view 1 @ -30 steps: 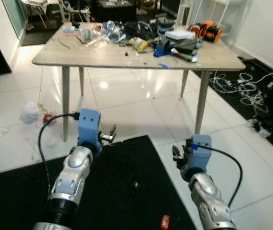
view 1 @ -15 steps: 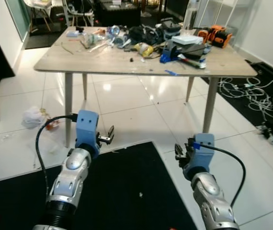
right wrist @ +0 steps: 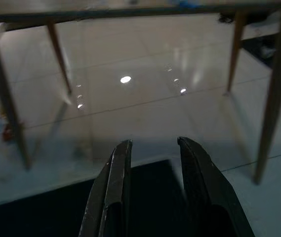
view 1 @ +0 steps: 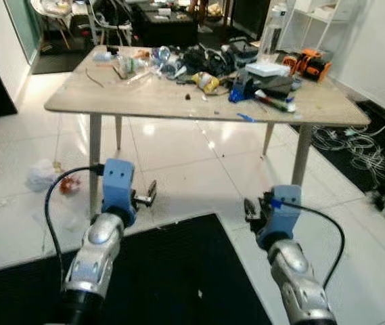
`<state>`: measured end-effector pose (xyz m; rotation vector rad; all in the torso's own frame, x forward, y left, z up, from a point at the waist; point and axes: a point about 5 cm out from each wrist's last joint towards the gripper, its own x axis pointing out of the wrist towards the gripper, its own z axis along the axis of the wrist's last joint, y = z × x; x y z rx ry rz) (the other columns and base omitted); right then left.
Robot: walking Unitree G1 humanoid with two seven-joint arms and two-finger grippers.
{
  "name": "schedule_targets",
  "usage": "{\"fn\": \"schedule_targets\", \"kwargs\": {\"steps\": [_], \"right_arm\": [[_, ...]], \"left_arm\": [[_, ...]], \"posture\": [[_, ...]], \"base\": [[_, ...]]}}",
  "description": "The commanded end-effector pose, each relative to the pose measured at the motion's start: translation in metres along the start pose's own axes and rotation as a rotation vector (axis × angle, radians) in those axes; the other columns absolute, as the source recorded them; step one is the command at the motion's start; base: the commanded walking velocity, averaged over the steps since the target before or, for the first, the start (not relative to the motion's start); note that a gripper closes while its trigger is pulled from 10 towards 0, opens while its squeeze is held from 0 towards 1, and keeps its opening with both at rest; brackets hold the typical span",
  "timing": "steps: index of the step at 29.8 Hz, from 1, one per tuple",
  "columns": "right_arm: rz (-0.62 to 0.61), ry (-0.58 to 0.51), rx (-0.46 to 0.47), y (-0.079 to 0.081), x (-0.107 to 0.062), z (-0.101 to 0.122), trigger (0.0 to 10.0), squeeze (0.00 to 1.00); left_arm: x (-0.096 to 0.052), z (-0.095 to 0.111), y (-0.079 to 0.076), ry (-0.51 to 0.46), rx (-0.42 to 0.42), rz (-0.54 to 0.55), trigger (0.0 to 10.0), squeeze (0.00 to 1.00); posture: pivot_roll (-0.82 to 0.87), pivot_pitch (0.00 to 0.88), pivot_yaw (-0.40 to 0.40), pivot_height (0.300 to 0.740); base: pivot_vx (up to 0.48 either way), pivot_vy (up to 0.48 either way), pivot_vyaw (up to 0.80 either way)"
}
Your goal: Picking trash to rubbish bin
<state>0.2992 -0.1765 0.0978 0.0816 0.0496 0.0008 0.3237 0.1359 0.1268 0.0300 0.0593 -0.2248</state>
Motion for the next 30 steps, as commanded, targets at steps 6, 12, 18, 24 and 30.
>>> {"fn": "schedule_targets", "kwargs": {"steps": [6,12,18,24,30], "right_arm": [[-0.046,-0.077,0.009,-0.006,0.002,0.012,10.0,0.00],[-0.048,-0.087,0.010,-0.005,0.003,0.014,10.0,0.00],[-0.045,-0.085,0.009,-0.003,0.002,0.012,10.0,0.00],[-0.049,-0.083,0.011,-0.004,0.002,0.011,10.0,0.00],[-0.050,-0.081,0.012,-0.004,0.002,0.010,10.0,0.00]], "left_arm": [[-0.001,-0.002,0.001,0.010,0.007,0.003,10.0,0.00],[-0.001,-0.001,0.001,0.006,0.007,-0.004,10.0,0.00],[-0.001,-0.001,0.001,0.007,0.011,-0.005,10.0,0.00],[-0.001,-0.001,0.001,0.008,0.010,-0.010,10.0,0.00],[-0.001,-0.002,0.000,0.009,0.011,-0.013,10.0,0.00]], "posture": [[-0.10,0.044,-0.014,0.740],[-0.10,0.045,-0.013,0.740],[-0.10,0.046,-0.012,0.740],[-0.10,0.046,-0.011,0.740],[-0.10,0.048,-0.011,0.740]], "base": [[0.335,0.000,0.00],[0.338,0.000,0.00],[0.341,0.000,0.00],[0.341,0.000,0.00],[0.342,0.000,0.00]]}}
